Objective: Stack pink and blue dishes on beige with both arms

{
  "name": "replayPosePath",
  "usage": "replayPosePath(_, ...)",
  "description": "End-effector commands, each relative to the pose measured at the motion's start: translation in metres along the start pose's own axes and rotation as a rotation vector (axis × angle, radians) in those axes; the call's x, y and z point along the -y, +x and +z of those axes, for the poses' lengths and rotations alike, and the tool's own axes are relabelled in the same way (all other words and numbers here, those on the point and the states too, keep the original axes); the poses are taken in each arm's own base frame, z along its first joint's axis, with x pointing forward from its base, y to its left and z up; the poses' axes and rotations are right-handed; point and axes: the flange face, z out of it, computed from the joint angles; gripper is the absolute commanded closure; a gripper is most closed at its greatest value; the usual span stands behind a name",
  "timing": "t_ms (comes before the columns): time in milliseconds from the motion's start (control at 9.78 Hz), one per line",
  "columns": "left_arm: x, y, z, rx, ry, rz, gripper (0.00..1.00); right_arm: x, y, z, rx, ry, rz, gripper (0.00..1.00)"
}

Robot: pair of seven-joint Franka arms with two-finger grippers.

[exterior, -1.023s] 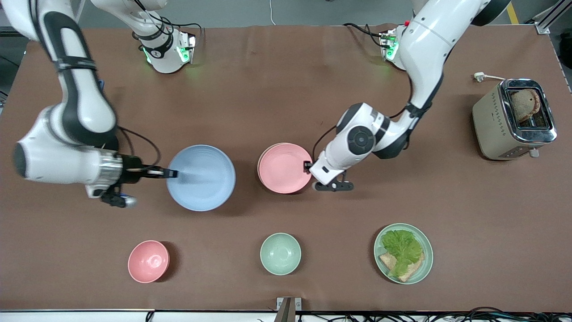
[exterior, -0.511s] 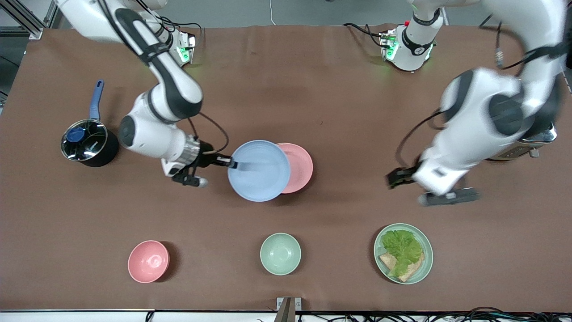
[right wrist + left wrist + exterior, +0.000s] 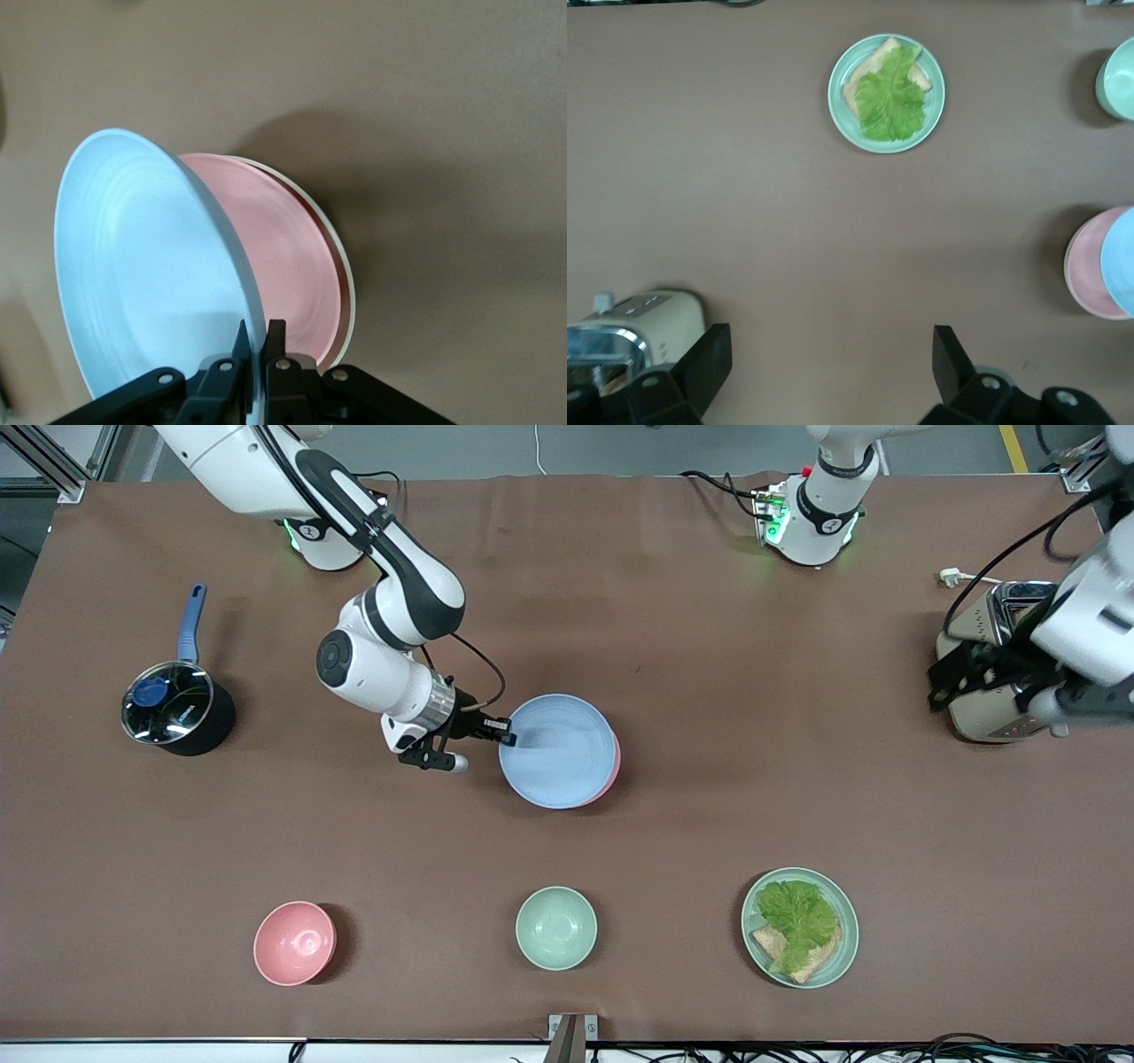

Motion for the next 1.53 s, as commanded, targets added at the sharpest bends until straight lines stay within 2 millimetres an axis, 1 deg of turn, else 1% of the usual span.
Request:
replayPosePath(0, 0.010, -0.019, 0.029, 0.089, 0.045, -0.005, 0.00, -0.009, -0.014, 0.019, -0.027, -0.008, 0.003, 0.97)
replayPosePath(102, 0.013, -0.023, 0.032, 0.096, 0.048, -0.006, 0.00, -0.011, -0.015, 0.023, -0.022, -0.012, 0.006, 0.95)
replayPosePath(205, 0.009, -0.026, 0.030, 0.088, 0.057, 0.000, 0.00, -0.009, -0.018, 0.026, -0.019, -0.013, 0.000, 0.95)
replayPosePath(307, 0.025, -0.031, 0.028, 0.088, 0.061, -0.023, 0.00, -0.010, -0.020, 0.028, -0.023, -0.013, -0.002, 0.94)
replayPosePath(409, 0.028, -0.034, 0.026, 0.089, 0.059, 0.000, 0.00, -0.014, -0.021, 0.034, -0.019, -0.017, 0.003, 0.91)
replayPosePath(511, 0.026, -0.037, 0.020, 0.083, 0.058, 0.001, 0.00, -0.012, -0.025, 0.038, -0.019, -0.016, -0.005, 0.89)
replayPosePath(614, 0.024, -0.036, 0.021, 0.084, 0.053, 0.010, 0.00, -0.012, -0.025, 0.038, -0.019, -0.016, -0.007, 0.78)
replayPosePath(716, 0.024, -0.035, 0.022, 0.085, 0.050, 0.012, 0.00, -0.013, -0.024, 0.038, -0.018, -0.018, -0.009, 0.52)
replayPosePath(818, 0.022, -0.033, 0.014, 0.066, 0.046, 0.014, 0.00, -0.014, -0.022, 0.035, -0.020, -0.017, -0.008, 0.21)
replayPosePath(920, 0.022, -0.030, 0.015, 0.067, 0.043, 0.012, 0.00, -0.010, -0.015, 0.020, -0.043, -0.008, -0.011, 0.00)
replayPosePath(1023, 0.022, -0.029, 0.015, 0.066, 0.044, 0.012, 0.00, -0.010, -0.003, -0.001, -0.077, 0.002, -0.014, 0.00)
replayPosePath(1125, 0.024, -0.029, 0.016, 0.068, 0.044, 0.009, 0.00, -0.017, 0.015, -0.021, -0.095, -0.003, -0.009, 0.00)
replayPosePath(1227, 0.024, -0.027, 0.018, 0.070, 0.043, 0.010, 0.00, -0.026, 0.032, -0.045, -0.121, -0.041, -0.054, 0.00)
replayPosePath(1330, 0.024, -0.027, 0.018, 0.071, 0.043, 0.010, 0.00, -0.038, 0.046, -0.073, -0.128, -0.099, -0.088, 0.00)
replayPosePath(1432, 0.024, -0.026, 0.019, 0.071, 0.041, 0.010, 0.00, -0.051, 0.061, -0.118, -0.164, -0.158, -0.098, 0.00)
